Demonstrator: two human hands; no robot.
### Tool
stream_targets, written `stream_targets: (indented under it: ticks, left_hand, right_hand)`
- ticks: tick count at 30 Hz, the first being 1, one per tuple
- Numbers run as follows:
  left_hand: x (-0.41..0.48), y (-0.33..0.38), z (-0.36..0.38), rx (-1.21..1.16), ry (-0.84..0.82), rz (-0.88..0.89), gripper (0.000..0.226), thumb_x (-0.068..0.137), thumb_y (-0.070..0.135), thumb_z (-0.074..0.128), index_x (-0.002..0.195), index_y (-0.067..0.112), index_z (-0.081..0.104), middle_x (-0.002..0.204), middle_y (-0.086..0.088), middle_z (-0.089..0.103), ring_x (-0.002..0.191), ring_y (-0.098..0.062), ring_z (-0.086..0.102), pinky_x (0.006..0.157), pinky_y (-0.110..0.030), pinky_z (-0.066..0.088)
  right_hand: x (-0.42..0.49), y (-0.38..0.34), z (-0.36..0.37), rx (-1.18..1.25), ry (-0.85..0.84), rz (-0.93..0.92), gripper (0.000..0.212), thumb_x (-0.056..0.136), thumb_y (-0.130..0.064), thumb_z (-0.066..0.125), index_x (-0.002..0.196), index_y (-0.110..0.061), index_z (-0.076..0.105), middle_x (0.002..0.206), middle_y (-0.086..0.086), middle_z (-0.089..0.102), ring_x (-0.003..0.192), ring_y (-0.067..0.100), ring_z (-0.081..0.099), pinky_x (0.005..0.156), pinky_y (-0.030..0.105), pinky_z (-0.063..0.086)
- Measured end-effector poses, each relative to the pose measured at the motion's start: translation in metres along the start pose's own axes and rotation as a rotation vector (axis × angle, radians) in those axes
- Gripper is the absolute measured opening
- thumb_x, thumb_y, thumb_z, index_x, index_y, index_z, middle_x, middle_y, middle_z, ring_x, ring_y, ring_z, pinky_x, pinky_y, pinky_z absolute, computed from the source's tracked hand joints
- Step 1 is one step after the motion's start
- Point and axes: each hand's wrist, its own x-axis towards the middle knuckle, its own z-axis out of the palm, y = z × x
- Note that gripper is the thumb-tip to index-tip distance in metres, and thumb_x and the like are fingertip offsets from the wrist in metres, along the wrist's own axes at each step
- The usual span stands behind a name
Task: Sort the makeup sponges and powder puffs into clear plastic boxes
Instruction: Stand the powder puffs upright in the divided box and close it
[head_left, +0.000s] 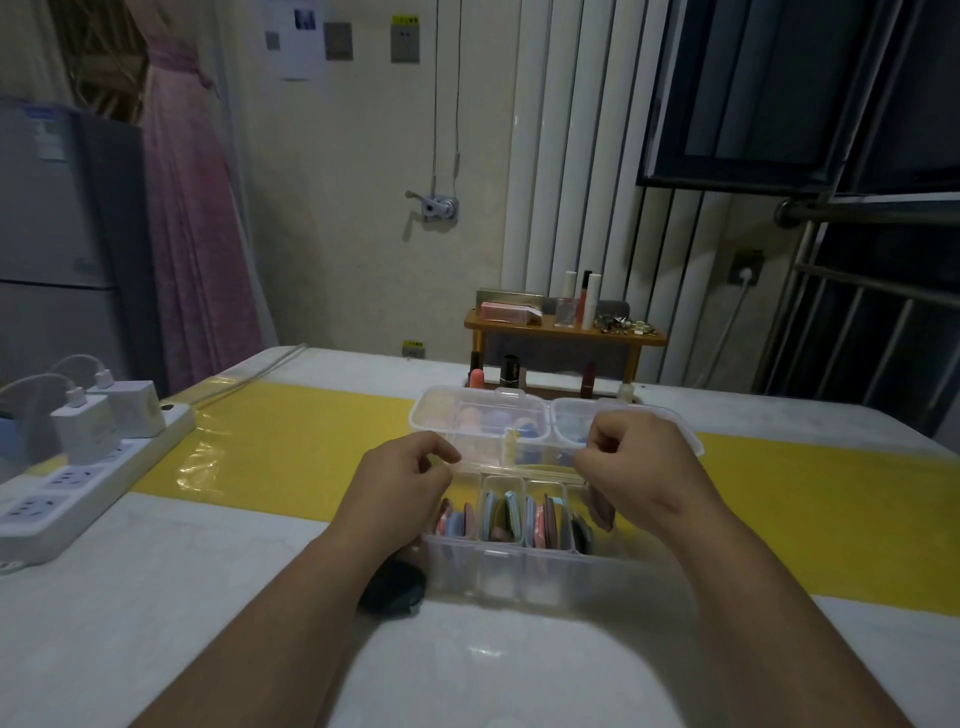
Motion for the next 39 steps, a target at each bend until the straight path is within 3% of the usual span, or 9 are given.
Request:
stream_targets:
  ticks: [2,5,8,10,16,22,30,39]
  left_hand:
    - [-0.0007,0.0011,-0.0005,0.007,0.002,0.005,0.022,0.092,0.006,0.055,0.095,0.021,0.07,0.066,0.0,0.059,0.045,0.004,0.053,0.042,-0.008,0.036]
    - [-0.0004,0.0016,-0.0006,0.007,0.004,0.0,0.022,0.092,0.005,0.055,0.094,0.021,0.07,0.065,0.0,0.059,0.044,0.004,0.053,0.042,-0.008,0.035]
    - [-0.0001,0.0018,-0.0012,-0.001,0.015,-0.015,0.021,0.092,0.005,0.055,0.093,0.02,0.07,0.065,-0.001,0.059,0.043,0.003,0.053,0.04,-0.009,0.035]
    - [-0.0003,0.0015,-0.0016,-0.002,0.022,-0.023,0.021,0.092,0.005,0.055,0.094,0.019,0.07,0.065,-0.001,0.058,0.041,0.003,0.052,0.039,-0.008,0.033]
    - [0.0005,0.0007,-0.0019,0.032,0.016,-0.03,0.02,0.091,0.009,0.056,0.093,0.022,0.07,0.064,0.001,0.06,0.045,0.003,0.054,0.042,-0.011,0.035]
    - [0.0007,0.0003,-0.002,0.014,0.003,-0.038,0.02,0.092,0.008,0.056,0.094,0.022,0.07,0.065,0.001,0.061,0.044,0.003,0.055,0.041,-0.01,0.035]
    - [0.0016,-0.0015,-0.0021,0.021,0.0,-0.033,0.02,0.091,0.009,0.057,0.092,0.023,0.07,0.062,0.003,0.06,0.045,0.001,0.056,0.046,-0.013,0.037]
    - [0.0036,-0.0063,-0.0025,0.063,-0.007,-0.027,0.019,0.091,0.015,0.057,0.091,0.03,0.07,0.065,0.006,0.061,0.051,-0.005,0.052,0.052,-0.022,0.038]
  right_hand:
    - [-0.0004,-0.0004,0.0,-0.002,-0.029,0.025,0.018,0.065,-0.037,0.051,0.057,-0.02,0.053,0.052,0.007,0.061,0.057,0.028,0.065,0.065,0.053,0.058]
    - [0.0004,-0.0003,0.0009,-0.044,-0.043,0.046,0.019,0.075,-0.025,0.058,0.057,-0.021,0.053,0.054,0.004,0.06,0.06,0.026,0.064,0.066,0.047,0.058]
    - [0.0018,0.0011,0.002,-0.103,-0.075,0.06,0.023,0.079,-0.019,0.061,0.057,-0.021,0.053,0.06,0.0,0.057,0.061,0.019,0.055,0.056,0.031,0.044]
    - [0.0013,0.0013,0.0031,-0.14,-0.142,0.07,0.021,0.08,-0.021,0.061,0.06,-0.023,0.056,0.063,-0.001,0.057,0.062,0.016,0.054,0.055,0.028,0.04]
    - [0.0013,0.0015,0.0057,-0.2,-0.223,0.091,0.02,0.082,-0.024,0.061,0.062,-0.025,0.059,0.061,-0.004,0.058,0.063,0.014,0.056,0.055,0.026,0.041]
    - [0.0025,0.0014,0.0015,-0.211,-0.156,0.106,0.015,0.078,-0.026,0.062,0.063,-0.023,0.062,0.065,-0.001,0.061,0.066,0.018,0.059,0.057,0.03,0.045]
    - [0.0002,-0.0033,0.0075,-0.274,-0.281,0.152,0.017,0.086,-0.023,0.061,0.075,-0.022,0.074,0.072,-0.002,0.07,0.074,0.015,0.066,0.073,0.036,0.061]
    - [0.0012,-0.0041,0.0032,-0.31,-0.305,0.153,0.021,0.081,-0.005,0.06,0.077,-0.024,0.067,0.085,-0.004,0.068,0.083,0.015,0.063,0.078,0.035,0.058]
